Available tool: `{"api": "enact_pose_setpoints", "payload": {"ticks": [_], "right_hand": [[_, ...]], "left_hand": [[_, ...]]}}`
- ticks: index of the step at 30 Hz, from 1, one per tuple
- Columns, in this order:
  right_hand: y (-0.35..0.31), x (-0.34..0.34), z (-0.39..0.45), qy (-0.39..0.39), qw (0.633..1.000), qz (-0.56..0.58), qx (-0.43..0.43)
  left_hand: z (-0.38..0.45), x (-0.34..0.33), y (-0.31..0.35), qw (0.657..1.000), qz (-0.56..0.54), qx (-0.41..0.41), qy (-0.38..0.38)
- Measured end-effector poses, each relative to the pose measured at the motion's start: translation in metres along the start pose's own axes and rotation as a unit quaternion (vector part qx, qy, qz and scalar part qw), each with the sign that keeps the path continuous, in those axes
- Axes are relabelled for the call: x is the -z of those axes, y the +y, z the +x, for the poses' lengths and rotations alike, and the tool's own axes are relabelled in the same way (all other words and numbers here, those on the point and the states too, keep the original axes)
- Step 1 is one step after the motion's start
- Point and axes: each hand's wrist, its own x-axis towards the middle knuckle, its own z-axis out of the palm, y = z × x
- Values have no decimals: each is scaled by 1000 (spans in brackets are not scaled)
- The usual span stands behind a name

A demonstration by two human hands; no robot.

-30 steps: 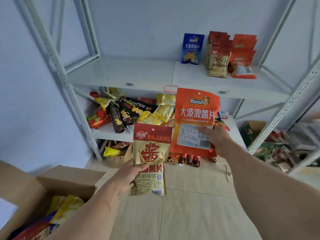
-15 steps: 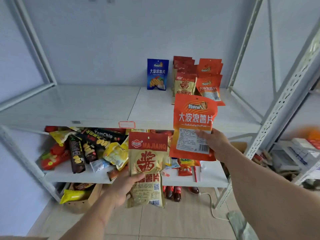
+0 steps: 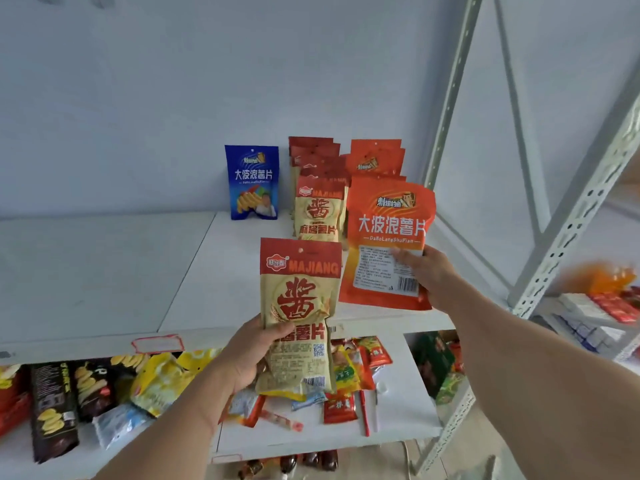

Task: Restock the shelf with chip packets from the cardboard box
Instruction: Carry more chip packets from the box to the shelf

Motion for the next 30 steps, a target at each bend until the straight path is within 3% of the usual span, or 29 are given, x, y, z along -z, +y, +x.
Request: {"api": "enact_pose_setpoints", "payload": {"ticks": [14,25,30], "right_hand": [[18,39,192,-66,995,-78,-6],[36,29,255,-13,994,-109,4],[40,25,259,49,990,-133,3]], "left_hand": [[144,-73,55,998,-54,0,27],[172,-79,62,993,-85,6,78],[170,-73,63,993,-82,-6,90]]}}
